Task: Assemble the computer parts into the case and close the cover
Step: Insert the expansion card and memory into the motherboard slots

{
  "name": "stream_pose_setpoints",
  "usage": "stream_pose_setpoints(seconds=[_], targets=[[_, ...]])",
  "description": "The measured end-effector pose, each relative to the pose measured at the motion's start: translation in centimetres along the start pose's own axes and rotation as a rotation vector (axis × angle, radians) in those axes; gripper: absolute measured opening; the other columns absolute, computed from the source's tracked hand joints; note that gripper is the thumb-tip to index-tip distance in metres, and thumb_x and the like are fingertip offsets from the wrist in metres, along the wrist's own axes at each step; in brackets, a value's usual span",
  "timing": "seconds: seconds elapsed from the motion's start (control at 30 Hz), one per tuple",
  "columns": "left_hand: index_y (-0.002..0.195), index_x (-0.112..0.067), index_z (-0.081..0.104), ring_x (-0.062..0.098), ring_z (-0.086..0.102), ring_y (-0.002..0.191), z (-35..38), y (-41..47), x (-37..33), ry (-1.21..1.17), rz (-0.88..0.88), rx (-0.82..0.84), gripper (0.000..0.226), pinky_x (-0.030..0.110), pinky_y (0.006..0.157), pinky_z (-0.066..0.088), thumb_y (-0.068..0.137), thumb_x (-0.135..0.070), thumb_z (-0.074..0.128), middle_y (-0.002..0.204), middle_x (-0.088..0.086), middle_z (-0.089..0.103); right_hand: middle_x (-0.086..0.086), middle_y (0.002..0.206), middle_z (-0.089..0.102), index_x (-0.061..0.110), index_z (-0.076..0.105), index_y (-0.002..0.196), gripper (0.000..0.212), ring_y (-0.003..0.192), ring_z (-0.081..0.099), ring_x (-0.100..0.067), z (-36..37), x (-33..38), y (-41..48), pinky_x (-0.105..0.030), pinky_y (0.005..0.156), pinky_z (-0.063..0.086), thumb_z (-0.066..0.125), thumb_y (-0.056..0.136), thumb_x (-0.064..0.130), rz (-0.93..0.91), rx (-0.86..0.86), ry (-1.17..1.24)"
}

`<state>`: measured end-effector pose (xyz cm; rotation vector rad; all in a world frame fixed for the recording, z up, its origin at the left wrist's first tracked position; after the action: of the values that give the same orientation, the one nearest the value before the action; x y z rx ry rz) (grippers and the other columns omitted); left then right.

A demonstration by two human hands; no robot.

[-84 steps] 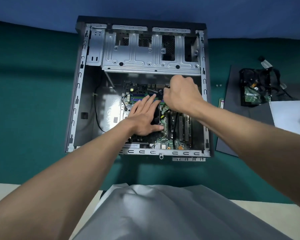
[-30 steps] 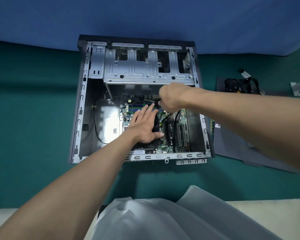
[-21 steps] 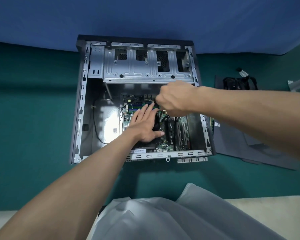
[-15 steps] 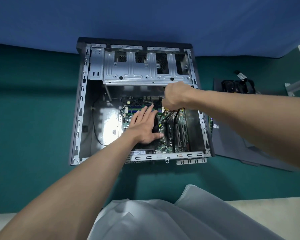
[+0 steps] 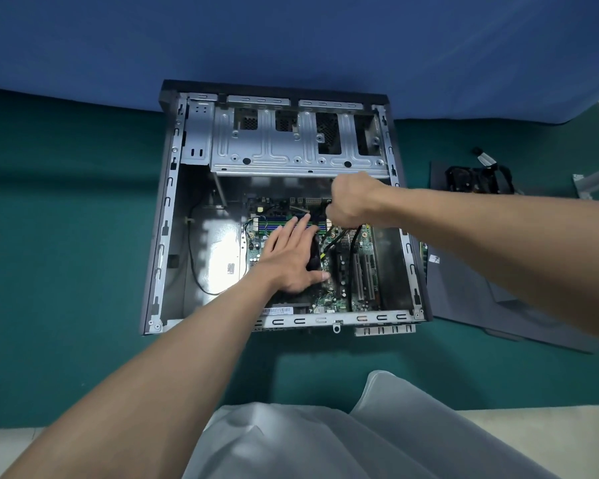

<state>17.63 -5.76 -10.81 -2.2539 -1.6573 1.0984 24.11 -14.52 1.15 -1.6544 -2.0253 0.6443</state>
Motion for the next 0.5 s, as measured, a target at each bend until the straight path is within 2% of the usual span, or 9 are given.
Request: stream_pose_setpoints(seconds=[0.07,0.1,0.17,0.23,0.27,0.33,0.4,0.43,0.5], targets=[[0.153,-0.027,-0.01,0.008,-0.029,0.141,-0.1,-0.1,-0.1,0.001,0.005,-0.004,0.094,0.027,0.104,-0.023,0.091,-0.059,0.052,0.155,-0.012,-0.032,-0.009,0.071,0.053,0.003,0.051,0.078,0.02,0.058,0.051,-0.02,0.0,-0.4,0.0,-0.024,0.043,0.04,0.045,0.095,0.013,0.063,0.065,0.051],[0.153,-0.026,-0.01,0.008,-0.029,0.141,-0.1,-0.1,-0.1,0.003,0.007,-0.005,0.094,0.027,0.104,-0.023,0.091,-0.059,0.052,0.155,-0.012,-0.032,-0.012,0.076,0.058,0.003,0.053,0.08,0.021,0.058,0.052,-0.02,0.1,-0.2,-0.2,-0.025,0.045,0.042,0.045,0.095,0.014,0.021,0.1,-0.028],[0.153,-0.026,-0.011,0.008,-0.029,0.141,-0.1,-0.2,-0.1,0.005,0.005,-0.001,0.093,0.027,0.105,-0.023,0.091,-0.058,0.052,0.155,-0.012,-0.032,-0.015,0.09,0.061,0.003,0.055,0.094,0.016,0.068,0.053,-0.024,0.5,0.3,-0.9,-0.028,0.055,0.043,0.046,0.095,0.016,-0.148,0.102,-0.293],[0.153,-0.026,-0.013,0.008,-0.03,0.141,-0.1,-0.2,-0.1,0.007,-0.003,-0.001,0.094,0.027,0.105,-0.023,0.092,-0.059,0.051,0.155,-0.011,-0.032,-0.013,0.097,0.058,0.008,0.056,0.105,0.016,0.077,0.056,-0.031,0.8,1.1,-1.7,-0.033,0.059,0.04,0.045,0.094,0.011,-0.364,-0.01,-0.625],[0.152,-0.026,-0.015,0.009,-0.03,0.141,-0.2,-0.2,-0.1,0.011,-0.006,0.001,0.095,0.027,0.105,-0.023,0.092,-0.059,0.05,0.155,-0.011,-0.031,-0.013,0.096,0.059,0.01,0.057,0.103,0.017,0.08,0.059,-0.033,0.9,1.6,-2.2,-0.034,0.058,0.039,0.043,0.094,0.011,-0.477,-0.077,-0.754],[0.151,-0.025,-0.018,0.009,-0.03,0.141,-0.1,-0.2,-0.1,0.019,-0.007,0.006,0.096,0.028,0.106,-0.022,0.092,-0.059,0.05,0.156,-0.01,-0.031,-0.01,0.083,0.057,0.011,0.055,0.087,0.016,0.074,0.059,-0.032,1.0,2.0,-2.6,-0.036,0.056,0.04,0.041,0.094,0.013,-0.597,-0.148,-0.841],[0.152,-0.026,-0.017,0.009,-0.03,0.141,-0.1,-0.2,-0.1,0.021,-0.005,0.009,0.096,0.028,0.105,-0.023,0.092,-0.059,0.05,0.155,-0.01,-0.032,-0.005,0.064,0.042,0.013,0.04,0.069,0.023,0.061,0.05,-0.028,0.8,1.9,-2.1,-0.034,0.055,0.039,0.044,0.091,0.012,-0.566,-0.124,-0.785],[0.152,-0.026,-0.015,0.009,-0.03,0.141,-0.1,-0.1,-0.1,0.015,-0.005,0.009,0.095,0.027,0.105,-0.023,0.092,-0.059,0.05,0.155,-0.01,-0.032,-0.003,0.061,0.037,0.013,0.035,0.063,0.03,0.057,0.047,-0.025,0.6,1.7,-1.7,-0.032,0.053,0.038,0.047,0.091,0.013,-0.498,-0.087,-0.666],[0.153,-0.027,-0.012,0.009,-0.029,0.142,-0.2,-0.1,-0.2,0.007,-0.003,0.006,0.094,0.027,0.104,-0.023,0.091,-0.059,0.051,0.155,-0.011,-0.032,-0.005,0.061,0.04,0.012,0.038,0.061,0.033,0.054,0.046,-0.022,0.2,0.9,-0.7,-0.025,0.048,0.037,0.05,0.091,0.015,-0.234,0.001,-0.306]])
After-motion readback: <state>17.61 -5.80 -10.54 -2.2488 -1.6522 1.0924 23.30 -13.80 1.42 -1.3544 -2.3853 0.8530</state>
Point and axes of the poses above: each hand's wrist, its own y-axis towards the middle knuckle, its own z-axis out of the palm, x = y × z, the point moved 5 cm from there along y, towards the middle knuckle
